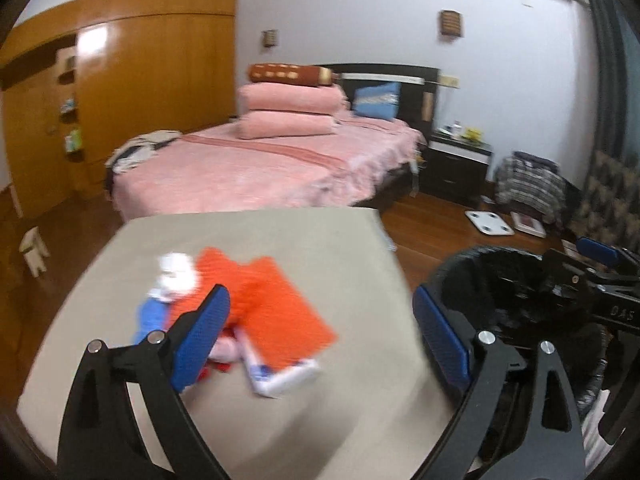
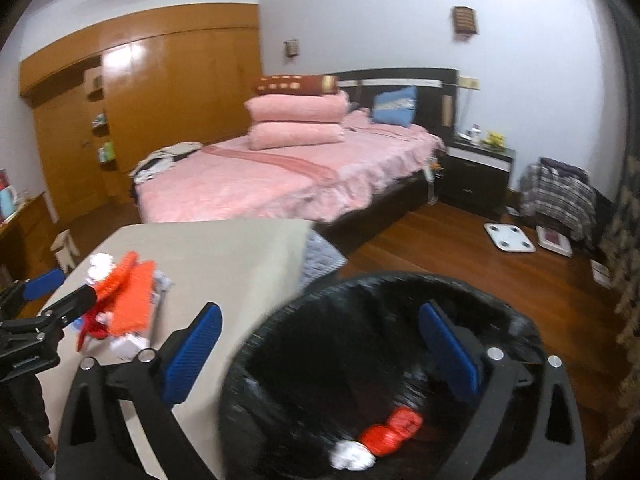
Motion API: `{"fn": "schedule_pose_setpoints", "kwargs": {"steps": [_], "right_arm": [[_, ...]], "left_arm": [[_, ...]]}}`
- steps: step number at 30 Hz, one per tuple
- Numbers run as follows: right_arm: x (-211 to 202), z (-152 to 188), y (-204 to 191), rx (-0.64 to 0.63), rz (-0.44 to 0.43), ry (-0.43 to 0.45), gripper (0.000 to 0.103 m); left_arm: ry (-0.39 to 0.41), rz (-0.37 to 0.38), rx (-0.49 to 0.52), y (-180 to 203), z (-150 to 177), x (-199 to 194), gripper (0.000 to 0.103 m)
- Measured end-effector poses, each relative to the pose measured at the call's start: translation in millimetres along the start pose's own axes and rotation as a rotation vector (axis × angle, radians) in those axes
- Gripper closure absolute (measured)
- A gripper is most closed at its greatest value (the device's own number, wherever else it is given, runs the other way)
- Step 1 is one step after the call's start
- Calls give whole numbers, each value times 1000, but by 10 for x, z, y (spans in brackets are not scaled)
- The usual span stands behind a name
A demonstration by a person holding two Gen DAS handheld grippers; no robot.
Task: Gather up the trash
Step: 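Grasp the white tissue with the left gripper while the right gripper grasps the orange mesh sleeve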
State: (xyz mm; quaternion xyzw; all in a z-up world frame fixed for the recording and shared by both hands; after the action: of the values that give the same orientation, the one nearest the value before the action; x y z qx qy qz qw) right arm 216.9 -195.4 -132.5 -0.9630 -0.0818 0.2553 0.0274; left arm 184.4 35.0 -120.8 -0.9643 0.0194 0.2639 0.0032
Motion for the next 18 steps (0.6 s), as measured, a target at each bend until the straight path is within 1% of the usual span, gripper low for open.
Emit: {"fn": "schedule_pose_setpoints", "kwargs": {"steps": [6,9,11,12,18], "right_arm": [[285,-150,-539,-16,-88,9,6],[434,-217,-810,-28,-127,11,6],[535,-250,-977,-44,-146,12,6],[577,-249,-1015,-49,-152,11,6],[851,-271,-1342,-74,-176,2,6]], "left_arm": [[13,-119,-59,-688,-128,69,13],[7,-157,-81,-964,-157,145,14],[-3,-181,-89,-1127,-156,217,16],[-10,-186,-93,-1193,-149,255,18],[-55,-199,-116,-1474,-97,559,18]]}}
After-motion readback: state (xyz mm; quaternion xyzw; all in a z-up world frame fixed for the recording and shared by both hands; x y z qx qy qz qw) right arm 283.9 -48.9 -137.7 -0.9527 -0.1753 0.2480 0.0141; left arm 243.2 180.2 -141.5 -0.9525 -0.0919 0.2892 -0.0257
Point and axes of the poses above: each gripper's, at about its wrist camera, not at the fingertips, and x roughly the way its jaws point, y to its right, z to its underside, the point moved 9 cm from there along x, roughly the way its jaws point
